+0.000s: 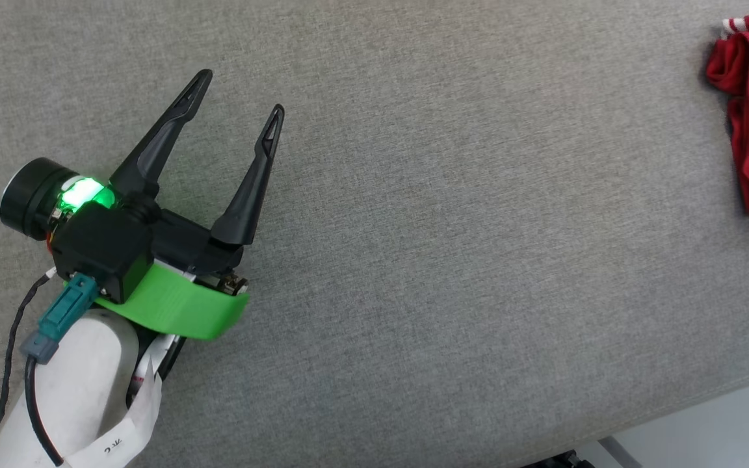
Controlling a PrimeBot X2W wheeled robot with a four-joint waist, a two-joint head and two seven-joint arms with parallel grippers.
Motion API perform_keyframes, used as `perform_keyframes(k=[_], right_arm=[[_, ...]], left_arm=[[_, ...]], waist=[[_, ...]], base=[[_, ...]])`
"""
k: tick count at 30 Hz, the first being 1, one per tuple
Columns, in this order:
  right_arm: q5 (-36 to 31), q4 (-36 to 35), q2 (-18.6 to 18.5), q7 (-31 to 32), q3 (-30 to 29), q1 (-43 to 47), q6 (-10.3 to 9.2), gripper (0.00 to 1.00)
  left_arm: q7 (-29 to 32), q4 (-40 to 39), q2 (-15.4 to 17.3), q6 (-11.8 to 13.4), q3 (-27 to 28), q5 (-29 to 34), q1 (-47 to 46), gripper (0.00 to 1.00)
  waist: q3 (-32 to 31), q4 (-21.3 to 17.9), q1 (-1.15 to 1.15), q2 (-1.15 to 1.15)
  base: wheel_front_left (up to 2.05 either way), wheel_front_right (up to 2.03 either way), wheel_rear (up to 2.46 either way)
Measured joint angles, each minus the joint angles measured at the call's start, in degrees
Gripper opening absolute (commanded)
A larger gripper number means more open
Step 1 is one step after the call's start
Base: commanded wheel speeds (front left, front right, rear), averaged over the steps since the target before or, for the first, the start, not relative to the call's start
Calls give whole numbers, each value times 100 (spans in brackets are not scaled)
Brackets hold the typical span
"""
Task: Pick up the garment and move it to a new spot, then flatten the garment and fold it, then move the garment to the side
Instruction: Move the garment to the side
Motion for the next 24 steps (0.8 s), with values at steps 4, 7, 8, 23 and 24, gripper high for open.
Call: perform_keyframes(k=[4,7,8,23,24], right_arm=[[-422,296,103,-323,-233,-132,0,100],[-715,550,187,-611,-408,-216,0,100],[-800,615,200,-689,-470,-236,0,100],[-1978,1533,130,-2362,-1763,-404,0,100],[-1983,1572,121,-2492,-1756,-394,0,100]], left_arm=[[-23,23,-2,0,-32,0,-20,100],[-67,60,-12,0,-97,0,-61,100],[-74,73,-13,-1,-110,0,-81,100],[-481,644,-232,29,-236,-115,-108,100],[-524,714,-282,56,-252,-131,-81,100]], waist=[[181,78,0,0],[227,169,0,0],[229,190,0,0],[-227,488,0,0],[-308,510,-1,0]], base=[[0,0,0],[0,0,0],[0,0,0],[0,0,0],[0,0,0]])
